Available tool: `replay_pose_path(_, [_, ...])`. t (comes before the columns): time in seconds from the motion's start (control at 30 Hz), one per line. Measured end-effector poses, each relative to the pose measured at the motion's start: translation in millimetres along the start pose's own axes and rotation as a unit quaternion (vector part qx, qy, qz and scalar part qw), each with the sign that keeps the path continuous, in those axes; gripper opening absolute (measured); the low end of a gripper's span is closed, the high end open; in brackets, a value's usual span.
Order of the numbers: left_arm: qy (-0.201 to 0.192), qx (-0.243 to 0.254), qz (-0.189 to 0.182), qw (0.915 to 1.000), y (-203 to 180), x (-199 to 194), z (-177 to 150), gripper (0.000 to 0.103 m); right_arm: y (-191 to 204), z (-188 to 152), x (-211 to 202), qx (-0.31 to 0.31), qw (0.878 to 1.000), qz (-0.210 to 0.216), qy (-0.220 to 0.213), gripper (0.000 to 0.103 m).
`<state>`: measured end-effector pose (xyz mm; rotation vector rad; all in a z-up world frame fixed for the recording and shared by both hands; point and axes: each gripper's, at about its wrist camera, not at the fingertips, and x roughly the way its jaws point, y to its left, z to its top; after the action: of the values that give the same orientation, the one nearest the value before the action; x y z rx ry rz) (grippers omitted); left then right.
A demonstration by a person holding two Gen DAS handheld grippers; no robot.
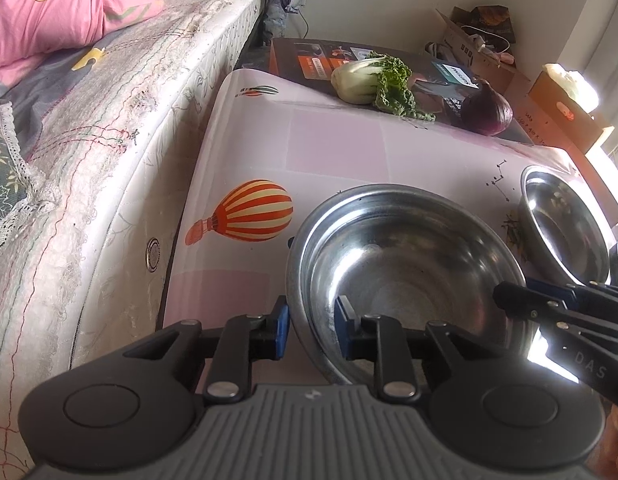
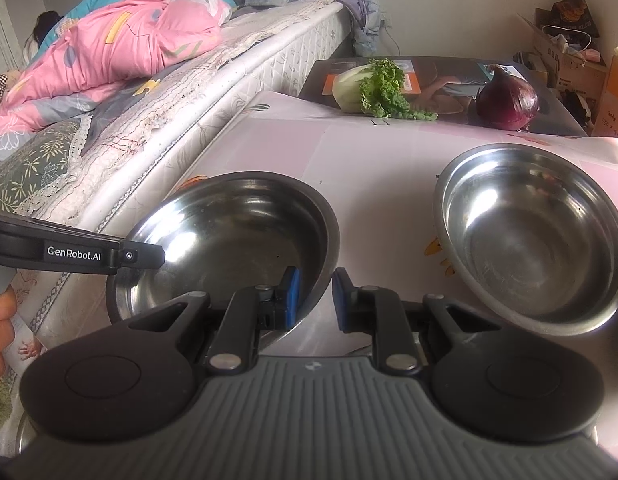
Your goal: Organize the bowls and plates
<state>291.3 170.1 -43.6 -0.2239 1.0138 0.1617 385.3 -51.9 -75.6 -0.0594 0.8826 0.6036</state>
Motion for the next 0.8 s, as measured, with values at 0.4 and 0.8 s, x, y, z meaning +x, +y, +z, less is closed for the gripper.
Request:
replay_pose_path(0.4, [-0.022,0.012,-0.001,0.9997,-7,-15,2,0.025,1,2,-10,-0.008,1.000,-0.005,-0.012,0.018])
replay_pose_path(0.8, [-0.051,0.034,-0.004,0.9981,-29,-46,14,0.025,-9,10,-38,-0.007,0.999,-0.004,-0.040,0.018])
